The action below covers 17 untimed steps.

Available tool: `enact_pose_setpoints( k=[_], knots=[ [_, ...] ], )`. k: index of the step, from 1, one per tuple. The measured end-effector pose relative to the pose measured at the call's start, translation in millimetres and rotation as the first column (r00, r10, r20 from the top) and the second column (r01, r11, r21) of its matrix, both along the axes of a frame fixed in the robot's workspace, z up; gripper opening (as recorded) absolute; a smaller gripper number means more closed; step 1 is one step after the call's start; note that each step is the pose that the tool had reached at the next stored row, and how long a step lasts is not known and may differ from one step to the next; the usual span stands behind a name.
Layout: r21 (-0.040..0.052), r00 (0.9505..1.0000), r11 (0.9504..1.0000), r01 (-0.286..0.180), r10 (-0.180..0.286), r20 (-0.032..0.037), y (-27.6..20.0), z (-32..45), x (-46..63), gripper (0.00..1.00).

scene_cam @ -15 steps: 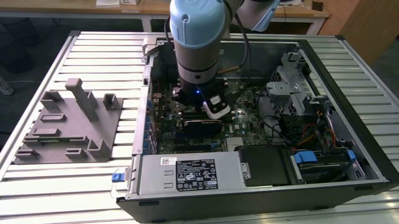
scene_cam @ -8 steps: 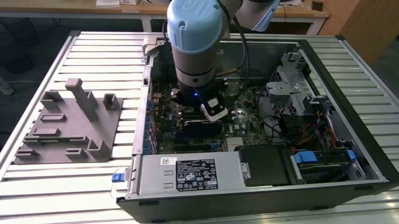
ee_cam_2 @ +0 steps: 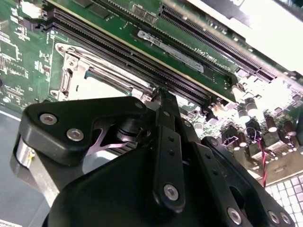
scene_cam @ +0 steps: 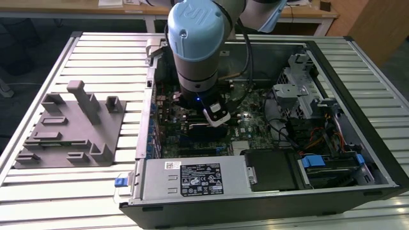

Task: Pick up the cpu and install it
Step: 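Install the second cpu locking lever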

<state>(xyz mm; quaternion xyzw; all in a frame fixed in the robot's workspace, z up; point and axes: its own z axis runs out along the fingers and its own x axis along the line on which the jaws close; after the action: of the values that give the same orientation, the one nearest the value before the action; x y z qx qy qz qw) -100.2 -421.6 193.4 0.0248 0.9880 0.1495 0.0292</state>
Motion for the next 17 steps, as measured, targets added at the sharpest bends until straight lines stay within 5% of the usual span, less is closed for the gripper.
enact_pose_setpoints(
  k=[7,17],
  knots=[
    [0.0188,1.0000,0.9998,0.000,0.000,0.0002,0.1,-3.2,-0.2,0.11],
    [0.0190,1.0000,0.9998,0.000,0.000,0.0001,0.1,-7.0,-1.0,0.11]
  ],
)
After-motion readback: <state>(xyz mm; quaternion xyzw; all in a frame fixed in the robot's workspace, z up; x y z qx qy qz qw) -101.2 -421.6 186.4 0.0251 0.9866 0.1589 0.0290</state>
